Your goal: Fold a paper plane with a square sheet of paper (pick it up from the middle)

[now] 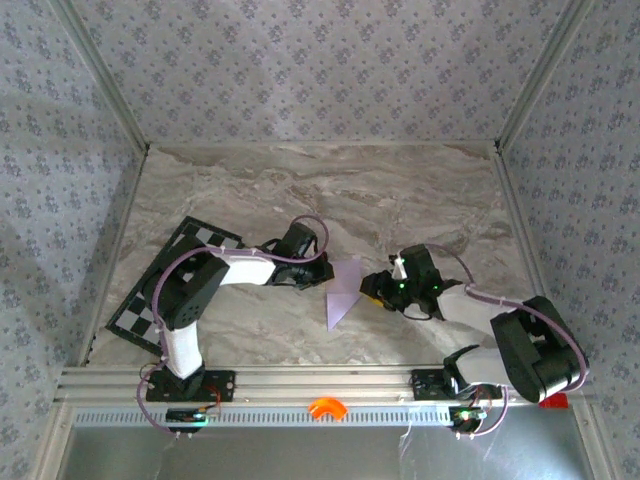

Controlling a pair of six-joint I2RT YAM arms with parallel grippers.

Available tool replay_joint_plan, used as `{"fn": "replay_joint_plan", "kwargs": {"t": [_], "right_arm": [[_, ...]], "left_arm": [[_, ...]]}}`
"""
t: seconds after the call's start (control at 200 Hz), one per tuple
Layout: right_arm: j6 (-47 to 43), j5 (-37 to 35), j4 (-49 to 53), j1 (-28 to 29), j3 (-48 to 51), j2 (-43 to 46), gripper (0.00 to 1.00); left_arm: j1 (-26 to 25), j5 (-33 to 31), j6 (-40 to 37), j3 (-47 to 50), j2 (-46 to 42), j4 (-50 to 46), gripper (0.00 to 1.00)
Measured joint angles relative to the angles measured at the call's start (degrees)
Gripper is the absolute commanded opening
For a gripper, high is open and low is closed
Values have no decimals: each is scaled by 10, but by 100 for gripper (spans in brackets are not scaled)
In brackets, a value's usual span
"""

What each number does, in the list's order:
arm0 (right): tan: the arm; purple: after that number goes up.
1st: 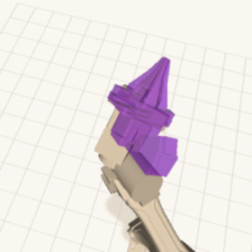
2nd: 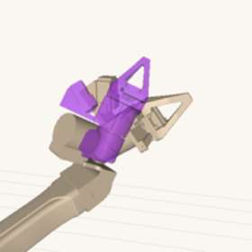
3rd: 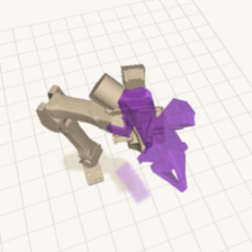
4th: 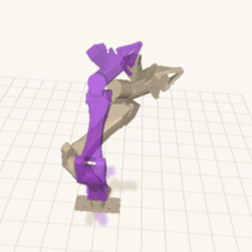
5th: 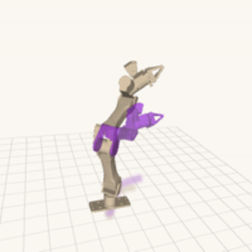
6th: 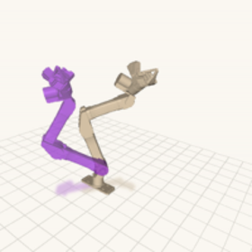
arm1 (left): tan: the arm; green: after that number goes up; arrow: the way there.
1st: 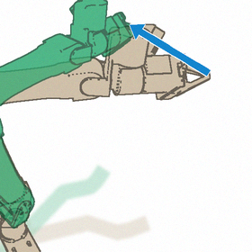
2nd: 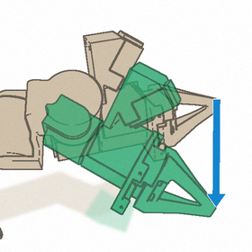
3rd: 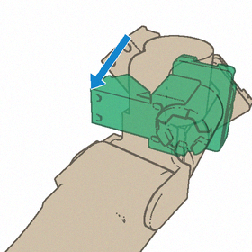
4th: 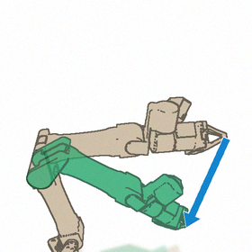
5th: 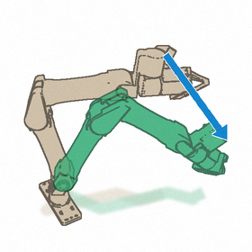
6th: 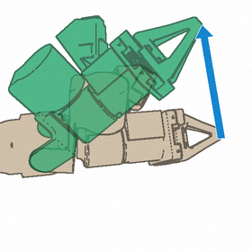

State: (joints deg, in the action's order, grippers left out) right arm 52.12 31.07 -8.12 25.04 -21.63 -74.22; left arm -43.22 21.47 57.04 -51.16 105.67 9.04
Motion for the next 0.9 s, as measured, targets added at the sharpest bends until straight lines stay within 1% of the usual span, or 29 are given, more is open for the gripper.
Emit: {"fn": "replay_joint_plan", "kwargs": {"t": [0.225, 0.515, 0.73, 0.9], "right_arm": [[10, 5, -13, 1, -1, -28, 43], [17, 27, -47, 5, -3, -47, 38], [19, 34, -62, 5, -14, -49, 39], [19, 53, -78, -3, -23, -71, 40]], "left_arm": [[0, 1, 0, 0, 0, 1, 2], [0, 2, 0, 0, 1, 2, 2], [0, 3, 0, 0, 1, 2, 2], [0, 4, 0, 0, 1, 2, 2]]}}
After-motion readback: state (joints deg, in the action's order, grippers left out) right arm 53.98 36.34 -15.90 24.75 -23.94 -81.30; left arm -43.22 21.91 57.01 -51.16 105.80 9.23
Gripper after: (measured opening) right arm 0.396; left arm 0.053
